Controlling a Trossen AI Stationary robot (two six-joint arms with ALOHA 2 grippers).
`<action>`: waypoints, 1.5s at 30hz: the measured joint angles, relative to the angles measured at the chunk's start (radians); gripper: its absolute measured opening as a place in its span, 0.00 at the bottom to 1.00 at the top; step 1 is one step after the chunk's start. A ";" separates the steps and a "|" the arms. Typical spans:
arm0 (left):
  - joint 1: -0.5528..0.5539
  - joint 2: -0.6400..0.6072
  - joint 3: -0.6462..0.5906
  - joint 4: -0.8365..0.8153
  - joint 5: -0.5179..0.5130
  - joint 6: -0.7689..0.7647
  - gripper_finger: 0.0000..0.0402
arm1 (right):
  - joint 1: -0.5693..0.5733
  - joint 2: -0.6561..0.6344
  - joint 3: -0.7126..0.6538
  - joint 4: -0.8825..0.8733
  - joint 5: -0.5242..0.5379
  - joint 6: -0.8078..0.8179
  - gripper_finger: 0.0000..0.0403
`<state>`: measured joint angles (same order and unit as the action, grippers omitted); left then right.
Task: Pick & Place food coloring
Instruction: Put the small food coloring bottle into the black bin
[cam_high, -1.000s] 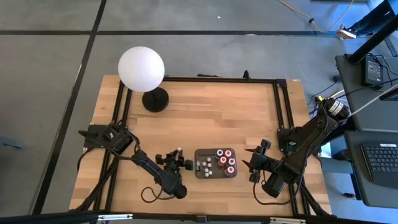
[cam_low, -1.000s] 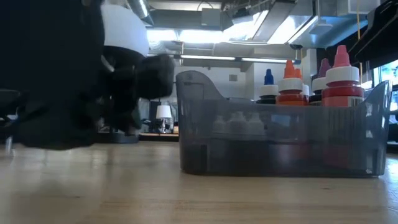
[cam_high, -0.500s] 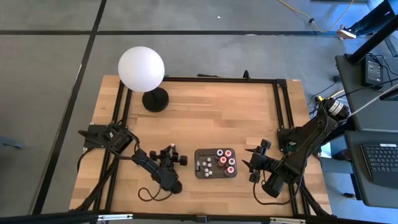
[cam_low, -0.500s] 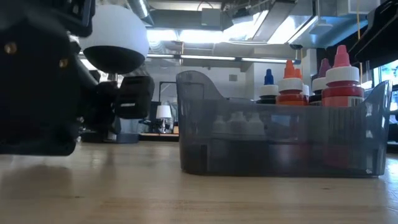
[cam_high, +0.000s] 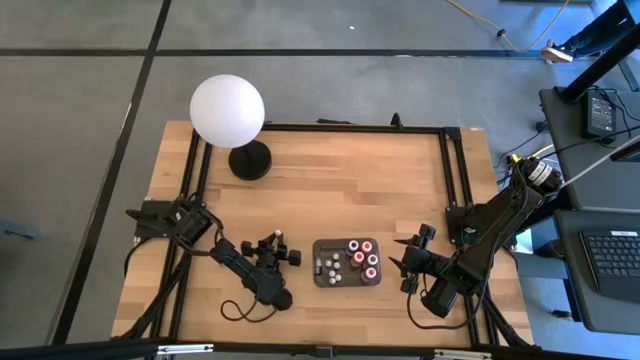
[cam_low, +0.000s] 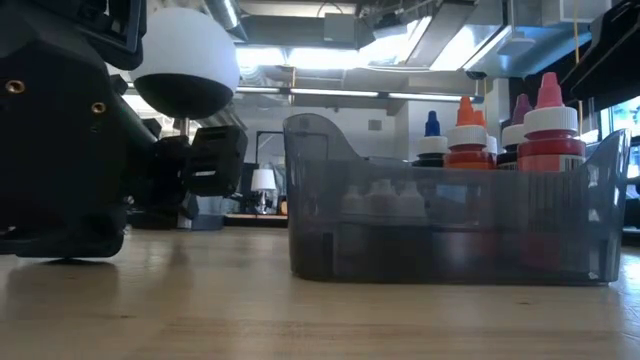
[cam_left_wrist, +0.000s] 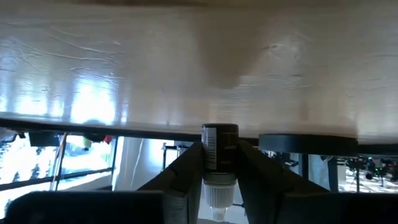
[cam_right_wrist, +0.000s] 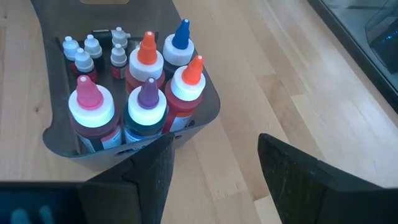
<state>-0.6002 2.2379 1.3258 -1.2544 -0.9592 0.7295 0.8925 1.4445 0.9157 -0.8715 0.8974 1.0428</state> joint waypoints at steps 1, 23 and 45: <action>0.000 0.000 0.000 0.001 0.000 0.001 0.21 | 0.000 0.000 0.000 0.000 0.000 0.000 0.58; -0.009 0.003 -0.001 0.003 -0.037 -0.009 0.22 | 0.000 0.000 0.000 0.000 0.000 0.000 0.58; -0.013 0.007 0.036 0.018 -0.022 -0.017 0.25 | 0.000 0.000 0.000 0.000 0.000 0.000 0.58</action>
<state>-0.6132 2.2452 1.3622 -1.2367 -0.9809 0.7123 0.8921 1.4445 0.9157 -0.8715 0.8974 1.0428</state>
